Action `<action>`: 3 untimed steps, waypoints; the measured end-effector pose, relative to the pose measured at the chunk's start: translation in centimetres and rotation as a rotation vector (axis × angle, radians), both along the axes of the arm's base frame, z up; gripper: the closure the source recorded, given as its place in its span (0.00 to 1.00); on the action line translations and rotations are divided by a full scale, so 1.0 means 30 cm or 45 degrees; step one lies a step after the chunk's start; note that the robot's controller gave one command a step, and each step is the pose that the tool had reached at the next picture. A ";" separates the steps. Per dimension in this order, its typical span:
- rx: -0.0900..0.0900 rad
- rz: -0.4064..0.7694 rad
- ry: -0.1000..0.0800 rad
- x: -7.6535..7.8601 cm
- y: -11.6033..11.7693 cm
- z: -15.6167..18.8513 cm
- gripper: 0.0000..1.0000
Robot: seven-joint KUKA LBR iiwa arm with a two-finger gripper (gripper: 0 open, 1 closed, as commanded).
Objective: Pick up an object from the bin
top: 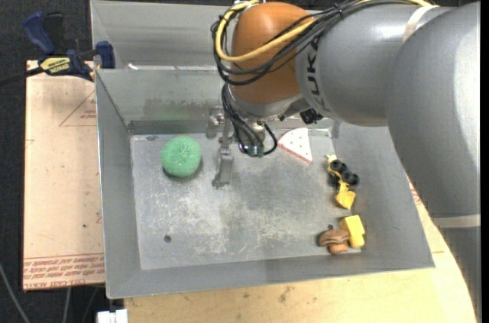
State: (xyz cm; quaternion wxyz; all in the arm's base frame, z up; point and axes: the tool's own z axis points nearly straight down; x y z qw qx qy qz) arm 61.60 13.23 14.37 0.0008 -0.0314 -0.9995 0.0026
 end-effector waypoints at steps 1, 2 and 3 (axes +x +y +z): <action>0.013 0.080 -0.028 0.074 0.115 -0.038 0.00; 0.010 0.108 -0.009 0.124 0.144 -0.225 0.00; 0.009 0.066 -0.004 0.067 0.126 -0.245 1.00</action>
Offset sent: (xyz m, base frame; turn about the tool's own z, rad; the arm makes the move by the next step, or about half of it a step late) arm 0.0381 0.0435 -0.0715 -0.0877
